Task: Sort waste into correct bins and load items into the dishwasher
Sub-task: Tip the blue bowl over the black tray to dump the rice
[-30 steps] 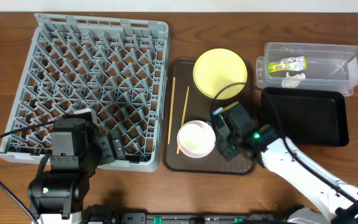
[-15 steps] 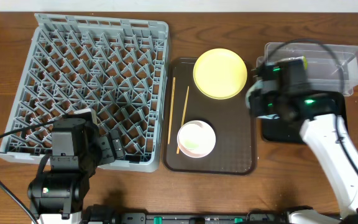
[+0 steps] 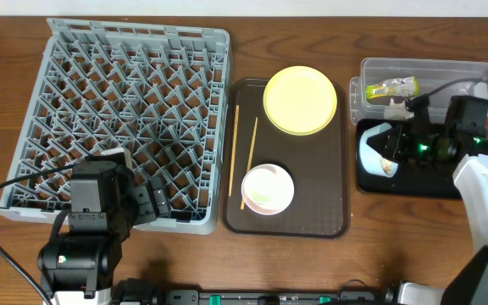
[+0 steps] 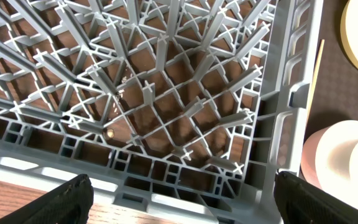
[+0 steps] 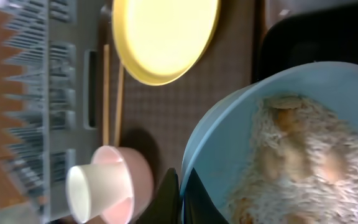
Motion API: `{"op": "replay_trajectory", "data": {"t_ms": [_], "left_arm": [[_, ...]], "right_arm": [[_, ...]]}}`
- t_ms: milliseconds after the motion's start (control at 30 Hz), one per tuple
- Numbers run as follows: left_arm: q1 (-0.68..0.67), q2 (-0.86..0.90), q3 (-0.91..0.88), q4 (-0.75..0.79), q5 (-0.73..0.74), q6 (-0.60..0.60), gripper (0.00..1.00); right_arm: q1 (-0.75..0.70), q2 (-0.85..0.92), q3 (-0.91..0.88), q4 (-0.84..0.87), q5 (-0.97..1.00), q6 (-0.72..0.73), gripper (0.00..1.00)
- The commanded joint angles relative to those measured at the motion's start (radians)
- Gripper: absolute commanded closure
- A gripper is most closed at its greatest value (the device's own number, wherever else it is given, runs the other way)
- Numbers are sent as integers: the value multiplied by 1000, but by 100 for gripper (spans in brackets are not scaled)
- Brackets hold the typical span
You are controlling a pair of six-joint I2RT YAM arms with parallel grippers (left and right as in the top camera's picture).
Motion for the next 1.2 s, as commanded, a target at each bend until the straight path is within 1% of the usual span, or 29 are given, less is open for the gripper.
{"op": "replay_trajectory", "data": {"t_ms": [0, 233, 433, 533, 767, 967, 1167], "left_arm": [[-1, -2, 19, 0, -1, -12, 7], [-1, -2, 19, 1, -1, -12, 7], [-1, -2, 19, 0, -1, -12, 7], [-1, -2, 19, 0, -1, -12, 7], [-1, -2, 19, 0, -1, -12, 7], [-1, -2, 19, 0, -1, -12, 7], [-1, -2, 19, 0, -1, -12, 7]], "right_arm": [[-49, 33, -18, 9, -203, -18, 99], [-135, 132, -28, 40, -417, -18, 99], [-188, 231, -28, 62, -542, -18, 99], [-216, 270, -28, 69, -618, -47, 99], [-299, 294, -28, 84, -626, -54, 99], [-397, 295, -28, 86, -742, -53, 99], [-505, 295, -28, 100, -787, -50, 99]]}}
